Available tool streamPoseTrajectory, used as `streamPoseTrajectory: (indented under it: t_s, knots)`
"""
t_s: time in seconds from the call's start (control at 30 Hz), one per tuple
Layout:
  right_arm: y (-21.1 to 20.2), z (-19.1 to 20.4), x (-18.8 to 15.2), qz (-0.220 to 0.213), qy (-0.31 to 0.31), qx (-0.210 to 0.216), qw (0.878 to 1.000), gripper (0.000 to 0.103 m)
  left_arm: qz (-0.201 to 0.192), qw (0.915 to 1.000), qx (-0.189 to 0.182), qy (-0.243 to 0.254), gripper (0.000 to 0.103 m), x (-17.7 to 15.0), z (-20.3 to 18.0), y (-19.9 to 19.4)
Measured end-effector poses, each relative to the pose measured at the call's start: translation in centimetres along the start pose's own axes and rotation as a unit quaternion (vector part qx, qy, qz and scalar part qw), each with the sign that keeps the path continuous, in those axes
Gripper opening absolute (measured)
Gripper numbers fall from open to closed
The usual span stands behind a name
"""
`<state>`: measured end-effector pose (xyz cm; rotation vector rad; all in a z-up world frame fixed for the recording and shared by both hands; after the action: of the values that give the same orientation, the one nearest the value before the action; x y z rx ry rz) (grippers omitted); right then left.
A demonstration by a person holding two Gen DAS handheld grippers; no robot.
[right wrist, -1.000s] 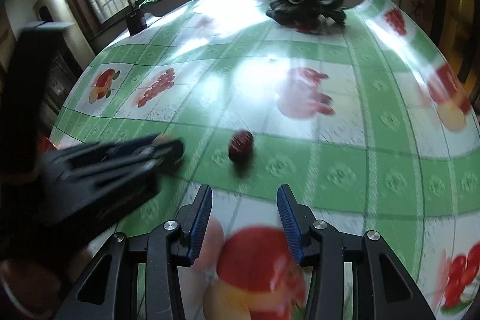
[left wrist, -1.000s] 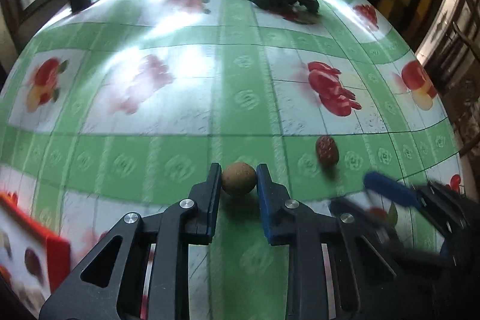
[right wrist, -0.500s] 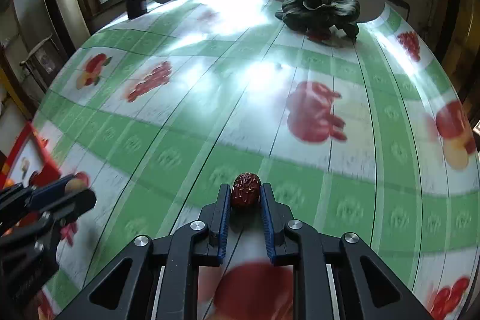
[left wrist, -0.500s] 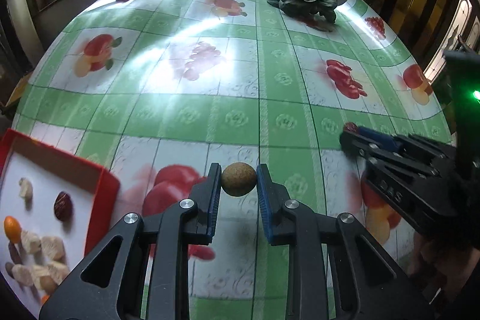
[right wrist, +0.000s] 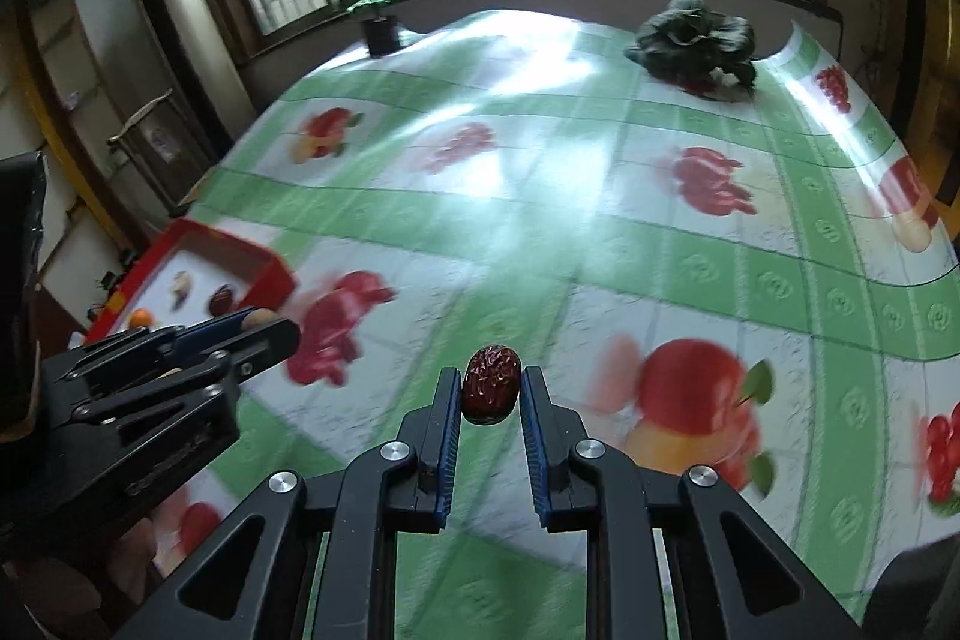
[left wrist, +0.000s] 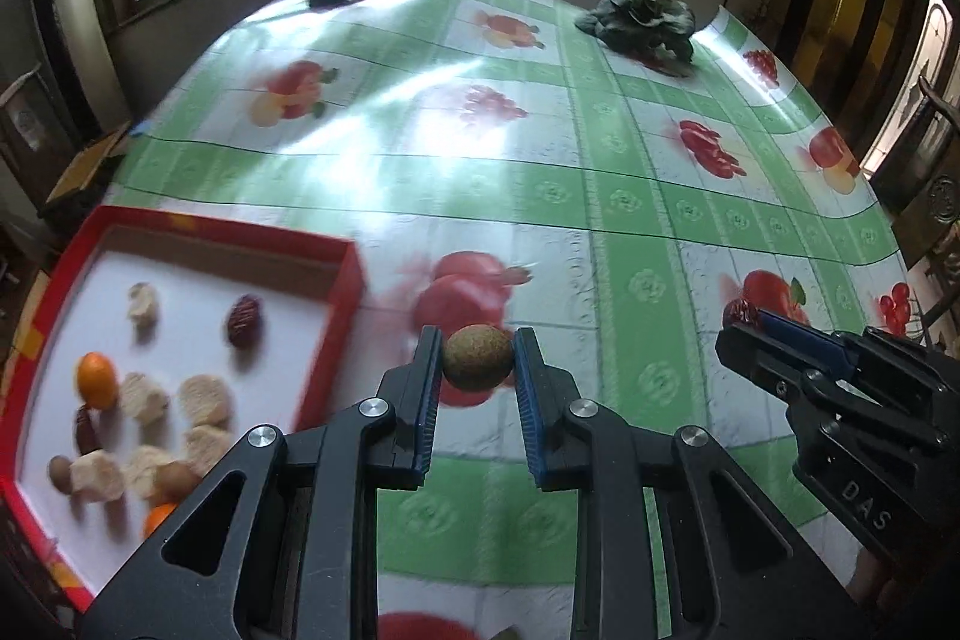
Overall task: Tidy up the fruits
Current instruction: 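Carry the brown fruit into the tray with the left tool while the right tool carries the date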
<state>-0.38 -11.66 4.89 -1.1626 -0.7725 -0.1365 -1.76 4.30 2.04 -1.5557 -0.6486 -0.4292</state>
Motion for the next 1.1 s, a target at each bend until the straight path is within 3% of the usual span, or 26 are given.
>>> streamPoseTrajectory:
  t_s: [0.53, 1.1]
  knots:
    - [-0.1, 9.0, 0.5, -0.003, -0.053, 0.05, 0.997, 0.019, -0.036, 0.9973, 0.05, -0.038, 0.023, -1.1, 7.7, -4.2]
    - [2.5, 16.7, 3.1, 0.003, -0.119, 0.083, 0.989, 0.019, -0.05, 0.9907, 0.093, -0.087, 0.023, -1.2, 15.0, -5.3]
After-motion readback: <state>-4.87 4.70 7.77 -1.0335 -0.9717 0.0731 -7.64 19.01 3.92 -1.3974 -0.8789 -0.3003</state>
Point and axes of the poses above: each gripper's, at about its wrist camera, not at the fingertips, and y roughly the way its jaws point, z to its left, x to its top, the point moved 5 cm from there along y, roughly the way its jaws point, and after that the axes turned 7 degrees about -y, right-handed, at the moved point
